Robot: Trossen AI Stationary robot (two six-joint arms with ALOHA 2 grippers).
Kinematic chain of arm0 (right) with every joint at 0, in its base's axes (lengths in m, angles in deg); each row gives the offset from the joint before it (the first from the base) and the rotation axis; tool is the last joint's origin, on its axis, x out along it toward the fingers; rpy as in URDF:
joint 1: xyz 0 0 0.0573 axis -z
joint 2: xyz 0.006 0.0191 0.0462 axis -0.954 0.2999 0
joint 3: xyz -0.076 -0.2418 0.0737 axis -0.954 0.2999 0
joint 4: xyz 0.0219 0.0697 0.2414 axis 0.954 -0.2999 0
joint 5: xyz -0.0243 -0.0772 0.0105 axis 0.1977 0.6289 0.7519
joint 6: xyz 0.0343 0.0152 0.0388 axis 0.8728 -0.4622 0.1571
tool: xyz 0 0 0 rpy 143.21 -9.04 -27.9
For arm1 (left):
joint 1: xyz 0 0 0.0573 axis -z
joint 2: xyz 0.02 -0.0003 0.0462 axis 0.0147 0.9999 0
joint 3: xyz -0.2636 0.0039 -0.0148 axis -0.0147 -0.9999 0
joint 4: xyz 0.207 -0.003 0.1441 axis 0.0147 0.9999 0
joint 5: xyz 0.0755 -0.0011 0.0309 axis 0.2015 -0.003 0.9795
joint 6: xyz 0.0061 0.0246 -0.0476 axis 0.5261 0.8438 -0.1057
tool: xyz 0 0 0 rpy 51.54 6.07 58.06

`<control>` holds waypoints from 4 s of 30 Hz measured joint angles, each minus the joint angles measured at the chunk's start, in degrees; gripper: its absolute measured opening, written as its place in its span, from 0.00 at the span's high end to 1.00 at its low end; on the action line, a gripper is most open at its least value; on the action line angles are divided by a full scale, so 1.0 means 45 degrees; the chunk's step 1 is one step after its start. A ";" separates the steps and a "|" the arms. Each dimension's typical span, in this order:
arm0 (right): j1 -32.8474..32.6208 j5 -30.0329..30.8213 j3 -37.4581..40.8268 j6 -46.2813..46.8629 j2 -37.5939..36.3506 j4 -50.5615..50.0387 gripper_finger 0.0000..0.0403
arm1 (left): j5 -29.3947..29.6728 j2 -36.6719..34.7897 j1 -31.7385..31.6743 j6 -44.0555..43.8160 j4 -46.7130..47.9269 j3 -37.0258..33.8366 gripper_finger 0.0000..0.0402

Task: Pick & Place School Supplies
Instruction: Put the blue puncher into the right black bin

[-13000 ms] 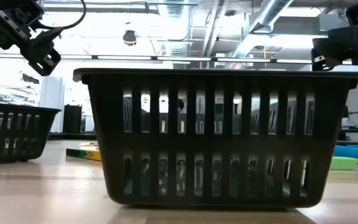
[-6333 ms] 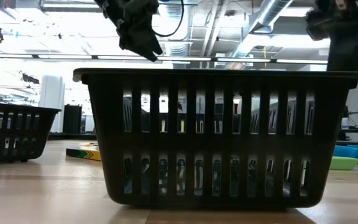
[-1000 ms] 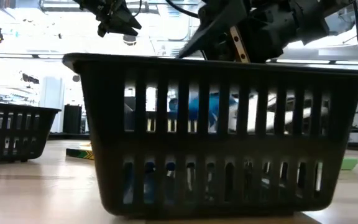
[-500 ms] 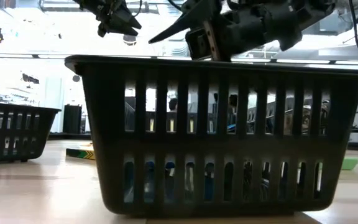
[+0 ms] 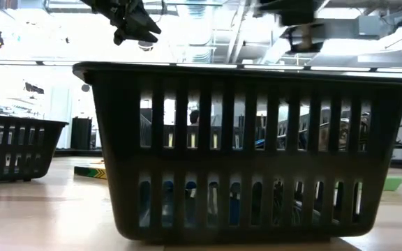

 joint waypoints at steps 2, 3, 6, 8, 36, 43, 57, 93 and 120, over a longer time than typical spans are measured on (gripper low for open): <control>-0.0844 0.0092 0.0001 0.0377 -0.0468 -0.1665 0.65 | -0.0372 0.0304 0.0063 -0.0071 0.0029 0.0000 0.63; -0.1296 0.0122 0.0005 0.0615 -0.0581 -0.2330 0.66 | -0.0529 0.0465 0.0089 -0.0094 -0.0021 0.0000 0.63; -0.2702 0.0212 0.0010 0.1352 -0.0654 -0.3872 0.67 | -0.0774 0.1004 0.0245 -0.0179 -0.0034 0.0000 0.63; -0.3495 0.0193 0.0010 0.1712 -0.0536 -0.4360 0.67 | -0.0834 0.1339 0.0335 -0.0280 -0.0060 -0.0005 0.63; -0.5043 0.0568 0.0149 -0.5302 0.3210 -0.5764 0.63 | 0.0837 0.2246 0.2239 -0.2566 -0.0828 -0.0005 0.63; -0.4551 0.0614 0.0272 -0.5347 0.3214 -0.5197 0.62 | 0.0832 0.2246 0.2239 -0.2566 -0.0824 -0.0005 0.63; -0.4365 0.1225 0.0664 -0.4986 0.3209 -0.4470 0.63 | 0.0832 0.2246 0.2234 -0.2192 -0.0798 -0.0010 0.63; -0.4267 0.0266 0.2584 -0.5316 0.3156 -0.2274 0.65 | 0.0823 0.2246 0.2234 -0.1609 -0.0775 -0.0015 0.63; -0.2745 -0.1416 0.3370 -0.5241 0.2826 -0.0982 0.95 | 0.0823 0.2246 0.2229 -0.1616 -0.0697 -0.0015 0.63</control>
